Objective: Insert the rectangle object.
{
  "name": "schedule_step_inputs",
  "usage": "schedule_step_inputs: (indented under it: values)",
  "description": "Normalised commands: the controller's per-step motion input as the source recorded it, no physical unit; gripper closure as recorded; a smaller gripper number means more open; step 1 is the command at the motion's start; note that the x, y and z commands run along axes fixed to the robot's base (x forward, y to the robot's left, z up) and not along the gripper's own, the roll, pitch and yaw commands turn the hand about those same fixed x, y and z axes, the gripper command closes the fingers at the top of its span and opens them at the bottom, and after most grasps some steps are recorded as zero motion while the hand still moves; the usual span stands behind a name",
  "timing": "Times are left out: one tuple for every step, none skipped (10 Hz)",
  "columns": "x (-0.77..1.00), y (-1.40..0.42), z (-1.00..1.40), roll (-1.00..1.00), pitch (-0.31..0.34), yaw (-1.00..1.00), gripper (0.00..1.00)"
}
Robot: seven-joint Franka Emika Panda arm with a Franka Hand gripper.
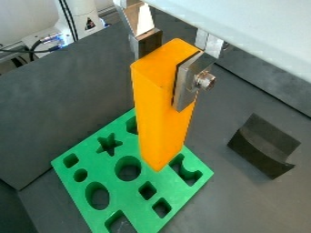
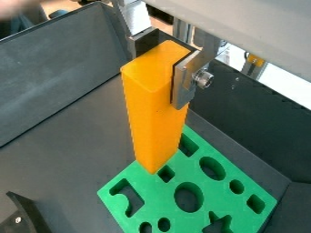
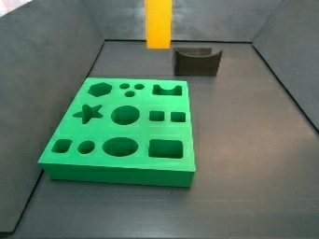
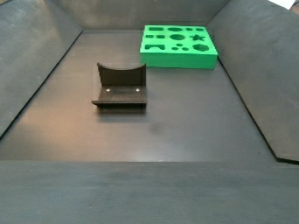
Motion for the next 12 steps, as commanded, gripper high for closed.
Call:
schedule_step_inputs:
  values:
    - [0.10, -0.59, -0.69, 0.10, -0.096, -0.60, 1.00]
    - [0.00, -0.34, -0.81, 0.06, -0.127, -0.85, 1.00]
    - [-0.06, -0.31, -0.77, 0.03, -0.130, -0.89, 1.00]
    - [-0.06, -0.31, -0.76, 0.03, -0.124, -0.89, 1.00]
    - [-0.06, -0.30, -0.75, 0.03, -0.117, -0.89, 1.00]
    - [-0.05, -0.30, -0.71, 0.02, -0.090, -0.89, 1.00]
    - [0.00, -0.31, -0.55, 0.00, -0.041, -0.87, 1.00]
    - [0.00, -0.38, -0.28, 0.00, 0.000, -0.82, 1.00]
    - [0.00, -0.28, -0.09, 0.02, 0.000, -0.90, 1.00]
    - [0.00, -0.07, 0.00, 0.07, 0.010, -0.98, 1.00]
    - [-0.01, -0.03, 0.00, 0.08, 0.007, -1.00, 1.00]
    - [0.00, -0.03, 0.00, 0.08, 0.000, -1.00, 1.00]
